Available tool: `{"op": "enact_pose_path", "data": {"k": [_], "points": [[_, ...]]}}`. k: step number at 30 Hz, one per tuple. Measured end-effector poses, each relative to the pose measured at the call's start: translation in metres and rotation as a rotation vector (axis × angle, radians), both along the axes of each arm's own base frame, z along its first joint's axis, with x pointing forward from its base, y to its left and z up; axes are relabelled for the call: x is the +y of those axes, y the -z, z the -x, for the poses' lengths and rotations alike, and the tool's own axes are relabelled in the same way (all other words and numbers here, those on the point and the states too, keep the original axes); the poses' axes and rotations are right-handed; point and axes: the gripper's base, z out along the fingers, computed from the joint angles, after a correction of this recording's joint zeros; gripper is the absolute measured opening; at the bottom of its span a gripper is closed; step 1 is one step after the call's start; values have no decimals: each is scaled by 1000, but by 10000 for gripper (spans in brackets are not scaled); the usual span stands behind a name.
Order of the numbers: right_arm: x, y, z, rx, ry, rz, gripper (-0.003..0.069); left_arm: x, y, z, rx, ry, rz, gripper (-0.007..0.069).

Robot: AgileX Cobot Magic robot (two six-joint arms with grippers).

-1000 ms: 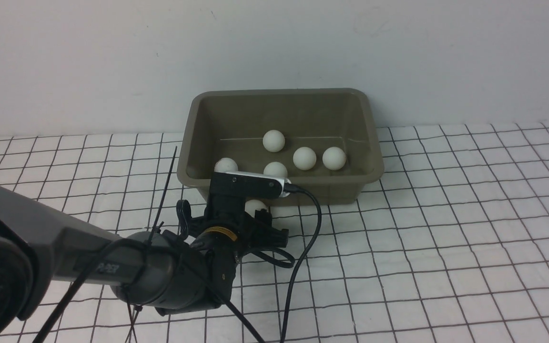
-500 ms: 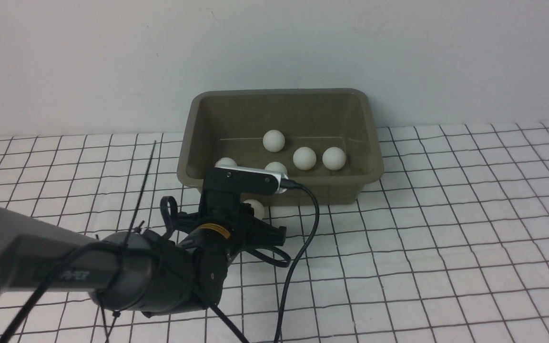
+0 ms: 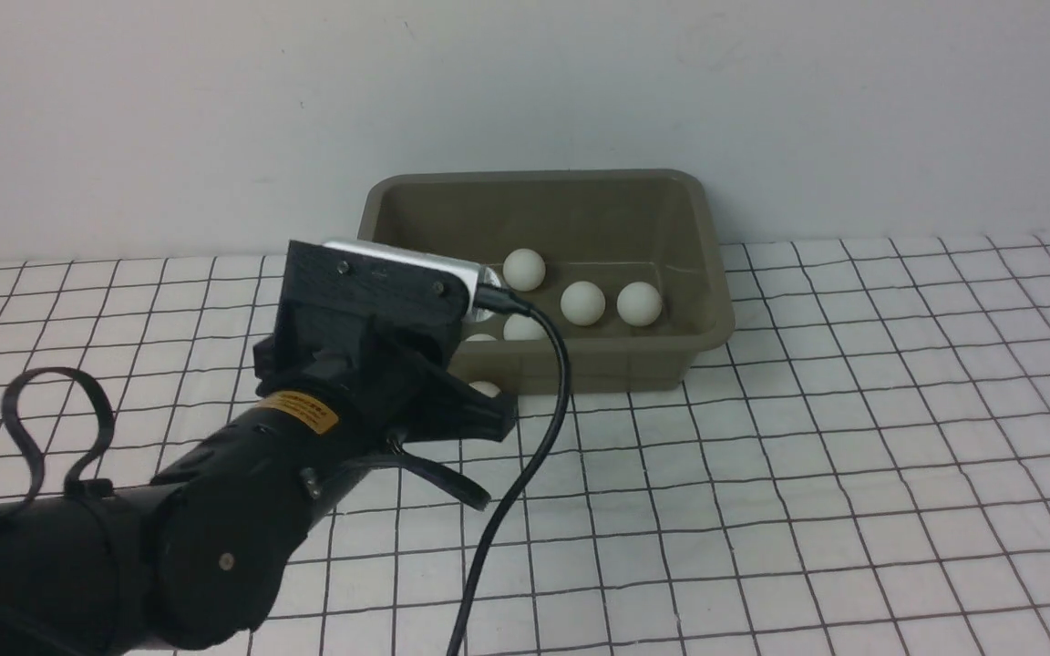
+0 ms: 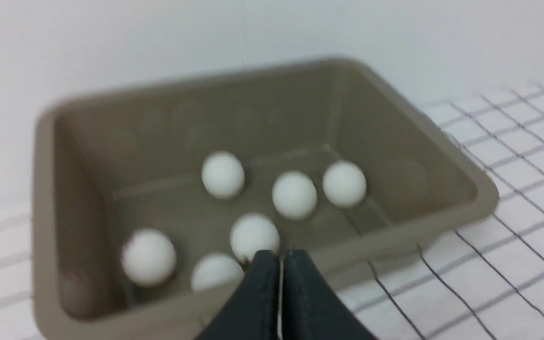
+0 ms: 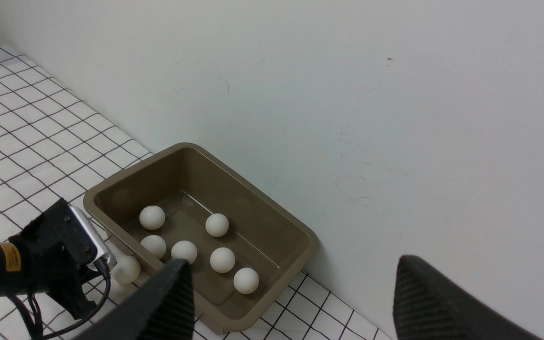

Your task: Put the table tennis balls into the box on the white checkered tablecloth.

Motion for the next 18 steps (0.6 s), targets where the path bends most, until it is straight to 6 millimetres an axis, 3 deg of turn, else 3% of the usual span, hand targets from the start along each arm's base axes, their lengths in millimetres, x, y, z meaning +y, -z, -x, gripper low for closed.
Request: {"op": "enact_pose_path", "data": {"k": [12,18], "points": [[0,0,0,2,-4,-4,514,6,3,-10,-22,19,-63,-3],[0,0,0,1,-3,-5,514,1,15,3,176,129,-107,-3]]}}
